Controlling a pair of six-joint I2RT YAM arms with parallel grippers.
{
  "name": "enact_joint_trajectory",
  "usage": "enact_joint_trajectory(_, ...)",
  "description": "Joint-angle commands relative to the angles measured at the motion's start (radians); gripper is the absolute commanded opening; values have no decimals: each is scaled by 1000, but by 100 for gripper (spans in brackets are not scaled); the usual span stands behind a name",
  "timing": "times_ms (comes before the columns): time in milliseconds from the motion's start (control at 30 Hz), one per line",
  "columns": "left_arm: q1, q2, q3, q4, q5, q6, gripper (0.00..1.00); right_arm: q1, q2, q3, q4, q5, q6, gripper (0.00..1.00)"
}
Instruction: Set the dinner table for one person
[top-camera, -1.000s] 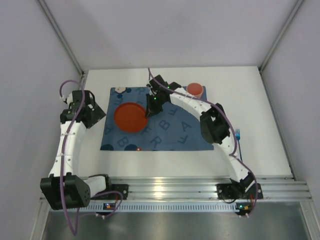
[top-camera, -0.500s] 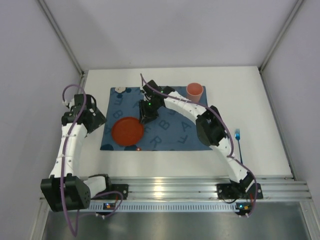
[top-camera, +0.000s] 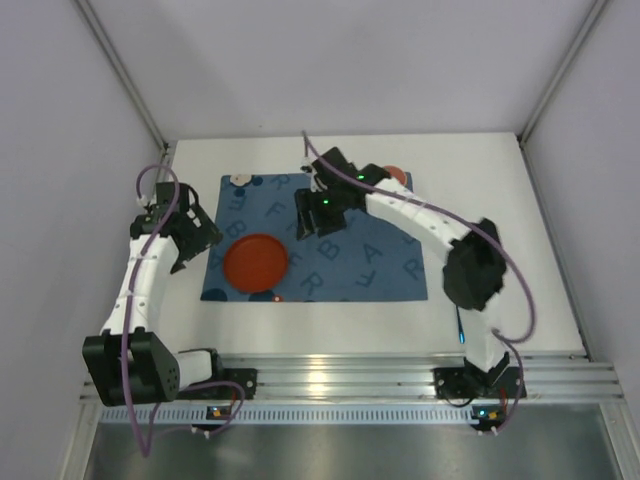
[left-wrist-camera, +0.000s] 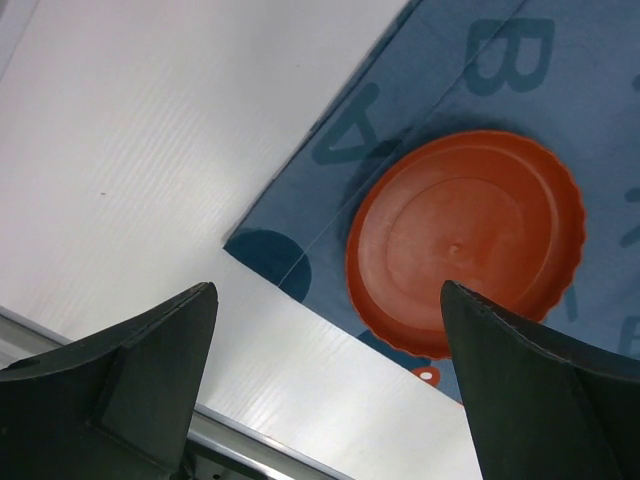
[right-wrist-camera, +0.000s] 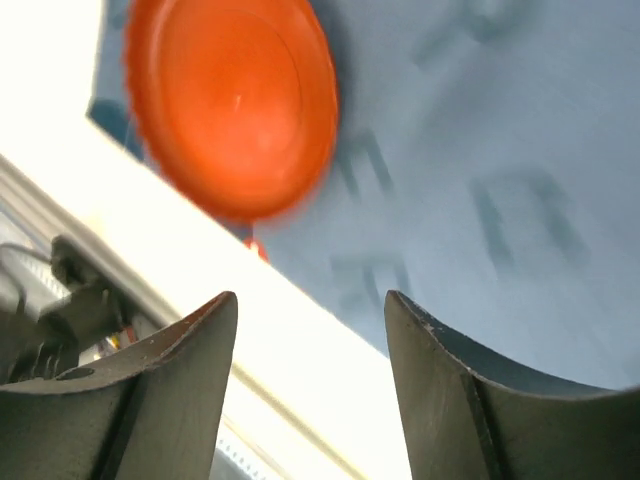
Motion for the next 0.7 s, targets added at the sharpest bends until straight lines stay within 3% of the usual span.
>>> enact_joint_trajectory(0, -16, 0, 31, 62, 52, -19, 99, -72, -398, -161, 11, 128, -56, 61)
enact_joint_trajectory(33, -18, -2, 22, 69, 74, -21, 99, -135, -529, -227, 8, 162, -47, 62)
enact_joint_trajectory(133, -27, -12, -2, 101, 100, -24, 99, -270, -723, -496, -16, 207, 16, 64)
enact_joint_trajectory(167, -29, -14, -12, 111, 123, -24, 99, -374, -827, -610, -47, 218, 36, 66)
enact_joint_trajectory(267, -30, -15, -47, 157, 164, -15, 99, -512, -931, -770, -102, 271, 28, 67)
enact_joint_trajectory(667, -30, 8, -71, 208, 241, 28, 99, -680, -801, -1021, -44, 365, 53, 68)
